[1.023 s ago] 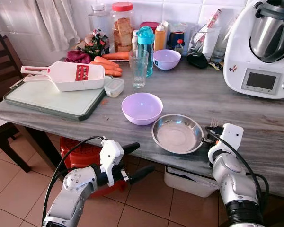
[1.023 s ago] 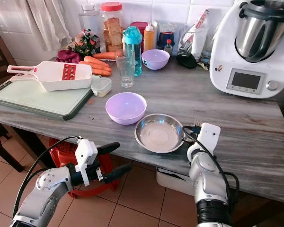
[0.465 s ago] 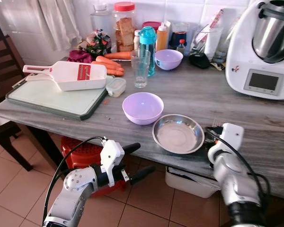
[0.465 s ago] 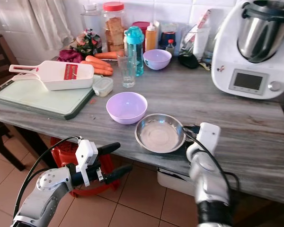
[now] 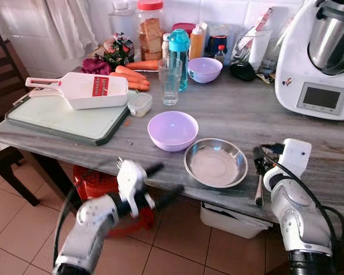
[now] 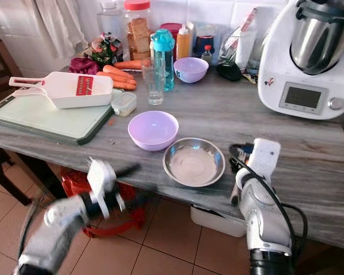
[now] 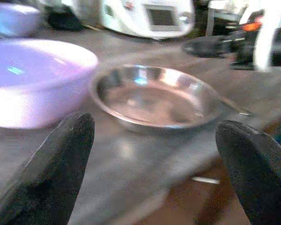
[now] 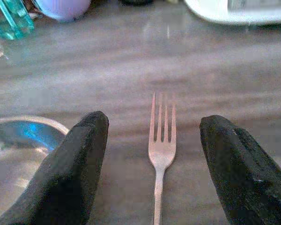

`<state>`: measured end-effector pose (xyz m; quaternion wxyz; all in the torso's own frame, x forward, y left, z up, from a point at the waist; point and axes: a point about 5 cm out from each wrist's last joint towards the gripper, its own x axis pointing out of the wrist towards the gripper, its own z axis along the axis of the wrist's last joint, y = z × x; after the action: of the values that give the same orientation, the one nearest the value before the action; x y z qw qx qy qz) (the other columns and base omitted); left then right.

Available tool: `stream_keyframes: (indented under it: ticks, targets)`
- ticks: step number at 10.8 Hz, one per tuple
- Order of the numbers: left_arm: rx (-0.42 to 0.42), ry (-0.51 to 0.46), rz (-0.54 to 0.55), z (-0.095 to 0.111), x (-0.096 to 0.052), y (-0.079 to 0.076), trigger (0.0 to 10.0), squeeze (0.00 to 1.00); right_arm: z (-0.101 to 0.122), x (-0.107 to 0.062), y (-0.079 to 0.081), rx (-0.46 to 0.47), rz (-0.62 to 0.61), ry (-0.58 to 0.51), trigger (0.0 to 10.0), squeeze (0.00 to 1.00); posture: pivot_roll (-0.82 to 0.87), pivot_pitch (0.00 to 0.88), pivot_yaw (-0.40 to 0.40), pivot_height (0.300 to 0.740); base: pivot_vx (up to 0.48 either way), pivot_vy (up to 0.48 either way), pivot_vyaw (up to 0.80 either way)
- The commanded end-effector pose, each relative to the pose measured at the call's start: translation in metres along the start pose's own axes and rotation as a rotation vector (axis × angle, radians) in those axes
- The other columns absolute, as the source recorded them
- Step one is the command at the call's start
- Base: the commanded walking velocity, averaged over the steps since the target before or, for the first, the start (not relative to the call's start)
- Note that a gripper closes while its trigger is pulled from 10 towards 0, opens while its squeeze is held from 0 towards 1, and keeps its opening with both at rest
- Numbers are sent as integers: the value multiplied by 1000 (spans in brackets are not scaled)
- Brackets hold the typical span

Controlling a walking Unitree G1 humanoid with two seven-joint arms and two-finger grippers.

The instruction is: Setting the table

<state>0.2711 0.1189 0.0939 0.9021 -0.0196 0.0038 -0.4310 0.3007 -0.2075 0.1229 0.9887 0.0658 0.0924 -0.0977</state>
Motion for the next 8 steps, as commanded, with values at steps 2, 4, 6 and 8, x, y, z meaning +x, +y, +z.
stream_keyframes:
  ticks: [2, 4, 6, 8]
  targets:
    - [34, -7, 218, 0, -3, 17, 10000, 0, 9, -5, -10, -22, -29, -52, 10000, 1000, -27, 0, 10, 740, 0, 0, 0]
    - [106, -24, 468, 8, -5, 36, 10000, 0, 10, -9, -12, -34, -38, -88, 10000, 1000, -32, 0, 17, 740, 0, 0, 0]
    - [134, -16, 632, 10, -3, 46, 10000, 0, 13, -18, 2, -46, -19, -160, 10000, 541, -32, 0, 17, 740, 0, 0, 0]
    - [143, -3, 701, 8, 0, 46, 10000, 0, 13, -27, 21, -55, 31, -222, 10000, 0, -26, 0, 21, 740, 0, 0, 0]
